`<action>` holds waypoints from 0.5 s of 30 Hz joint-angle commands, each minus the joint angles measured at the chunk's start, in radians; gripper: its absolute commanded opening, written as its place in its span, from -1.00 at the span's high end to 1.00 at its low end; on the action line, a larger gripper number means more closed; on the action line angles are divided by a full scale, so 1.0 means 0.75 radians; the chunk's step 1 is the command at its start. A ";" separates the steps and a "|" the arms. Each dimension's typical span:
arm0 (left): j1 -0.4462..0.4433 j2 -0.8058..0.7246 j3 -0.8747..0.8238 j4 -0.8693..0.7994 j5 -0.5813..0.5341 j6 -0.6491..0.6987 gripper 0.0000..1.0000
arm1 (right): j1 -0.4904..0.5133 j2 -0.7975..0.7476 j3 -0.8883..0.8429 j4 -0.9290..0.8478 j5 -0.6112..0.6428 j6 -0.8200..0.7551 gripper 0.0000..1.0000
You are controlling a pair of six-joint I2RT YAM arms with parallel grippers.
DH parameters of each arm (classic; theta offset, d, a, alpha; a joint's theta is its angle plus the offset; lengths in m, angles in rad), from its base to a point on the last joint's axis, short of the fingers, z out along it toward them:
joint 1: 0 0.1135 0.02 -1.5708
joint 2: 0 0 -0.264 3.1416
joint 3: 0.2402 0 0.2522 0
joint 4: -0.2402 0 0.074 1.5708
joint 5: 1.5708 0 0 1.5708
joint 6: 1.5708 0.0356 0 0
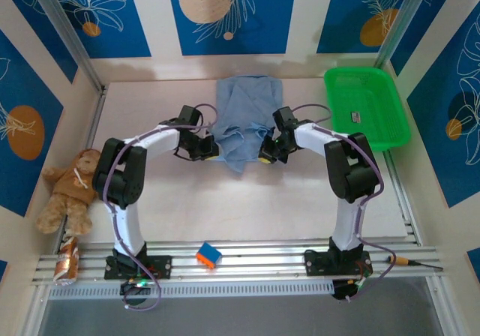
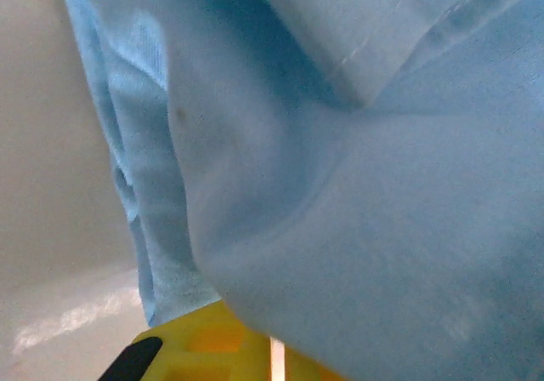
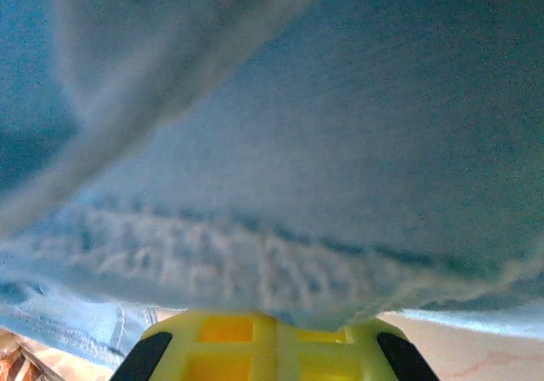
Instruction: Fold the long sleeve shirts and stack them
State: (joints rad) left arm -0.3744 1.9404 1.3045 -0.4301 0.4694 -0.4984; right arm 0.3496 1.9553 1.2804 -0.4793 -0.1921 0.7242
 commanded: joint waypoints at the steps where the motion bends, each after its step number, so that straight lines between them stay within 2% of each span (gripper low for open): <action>1: -0.008 0.033 0.082 -0.032 -0.006 -0.004 0.76 | -0.023 0.054 0.084 -0.055 -0.004 -0.032 1.00; 10: 0.020 0.119 0.239 0.001 -0.032 -0.047 0.77 | -0.104 0.161 0.315 -0.129 -0.039 -0.069 0.99; 15: 0.055 0.194 0.315 0.103 -0.039 -0.140 0.76 | -0.161 0.267 0.514 -0.159 -0.077 -0.085 0.88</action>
State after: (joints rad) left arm -0.3576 2.0480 1.4982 -0.4095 0.4580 -0.5533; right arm 0.2493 2.1147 1.5978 -0.5636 -0.2108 0.6827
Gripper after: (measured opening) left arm 0.118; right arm 0.062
